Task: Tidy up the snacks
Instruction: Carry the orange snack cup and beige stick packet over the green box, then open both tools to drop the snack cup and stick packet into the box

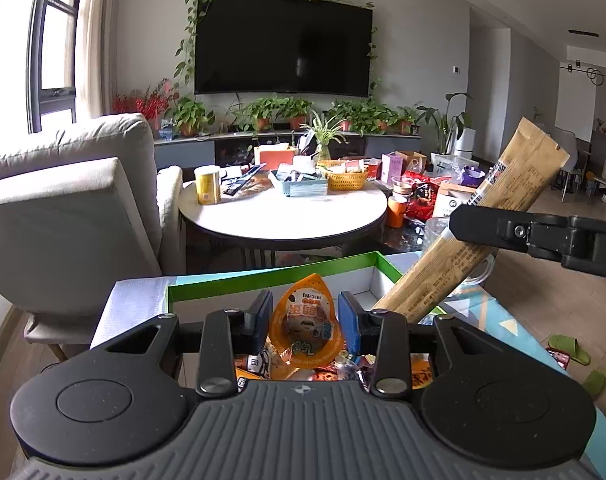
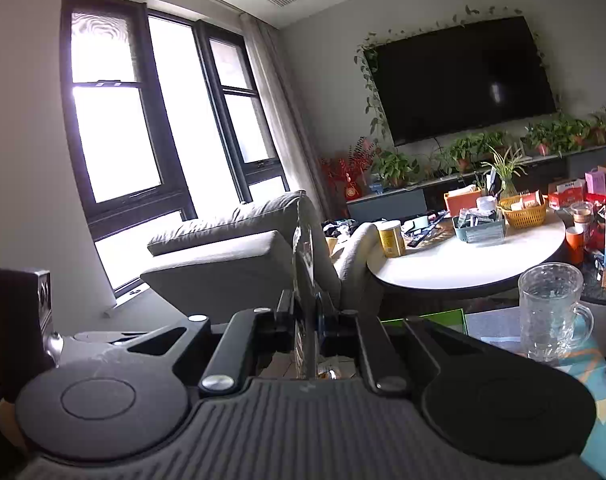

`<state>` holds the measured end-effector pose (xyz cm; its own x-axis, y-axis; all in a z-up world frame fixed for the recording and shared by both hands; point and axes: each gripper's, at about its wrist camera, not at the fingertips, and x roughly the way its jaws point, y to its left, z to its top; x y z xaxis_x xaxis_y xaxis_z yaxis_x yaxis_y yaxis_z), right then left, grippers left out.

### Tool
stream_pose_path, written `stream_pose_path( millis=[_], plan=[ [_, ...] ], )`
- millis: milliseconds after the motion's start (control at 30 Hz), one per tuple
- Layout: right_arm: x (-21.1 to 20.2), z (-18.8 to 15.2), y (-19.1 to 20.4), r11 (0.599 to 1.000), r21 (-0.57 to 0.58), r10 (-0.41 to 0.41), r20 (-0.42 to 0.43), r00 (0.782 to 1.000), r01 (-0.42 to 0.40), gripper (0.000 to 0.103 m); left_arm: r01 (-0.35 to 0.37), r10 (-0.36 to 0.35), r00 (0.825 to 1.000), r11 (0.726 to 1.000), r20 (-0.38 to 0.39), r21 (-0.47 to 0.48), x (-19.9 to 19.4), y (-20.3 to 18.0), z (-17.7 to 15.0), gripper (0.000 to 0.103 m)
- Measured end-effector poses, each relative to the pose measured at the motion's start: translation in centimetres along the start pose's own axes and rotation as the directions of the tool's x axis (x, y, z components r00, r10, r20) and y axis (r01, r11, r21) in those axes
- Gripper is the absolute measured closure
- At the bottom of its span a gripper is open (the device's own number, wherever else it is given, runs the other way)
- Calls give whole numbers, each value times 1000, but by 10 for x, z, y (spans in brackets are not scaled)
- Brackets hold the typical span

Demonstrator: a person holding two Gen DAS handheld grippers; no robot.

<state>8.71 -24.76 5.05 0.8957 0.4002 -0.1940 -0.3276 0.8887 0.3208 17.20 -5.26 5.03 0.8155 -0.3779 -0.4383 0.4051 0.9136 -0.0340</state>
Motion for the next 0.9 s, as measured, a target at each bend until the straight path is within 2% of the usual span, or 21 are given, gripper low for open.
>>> stream_pose_path(
  millis=[267,367,433,567,667,900],
  plan=[
    [34,-20,-13,997,68,27,-95,995,-20,95,-31,30,999,999,-31,-22,21,13,-7,69],
    [47,-26,-19,996,93,14,-130,991,-2,93,-49,47,998,998,-41,-50,30,19,-8,69],
    [54,-31,-25,992,117,-22,-157,987,41,91,-54,49,997,996,-66,-75,34,21,-8,68],
    [50,-35,-35,985,148,-61,-196,979,91,87,-41,37,997,997,-65,-64,31,19,-12,59],
    [37,-33,-34,984,152,-63,-184,981,92,76,-54,51,997,997,-66,-46,29,18,-14,59],
    [17,-27,-16,994,88,-41,-187,982,58,75,-59,56,997,997,-58,-54,10,21,-18,58]
  ],
)
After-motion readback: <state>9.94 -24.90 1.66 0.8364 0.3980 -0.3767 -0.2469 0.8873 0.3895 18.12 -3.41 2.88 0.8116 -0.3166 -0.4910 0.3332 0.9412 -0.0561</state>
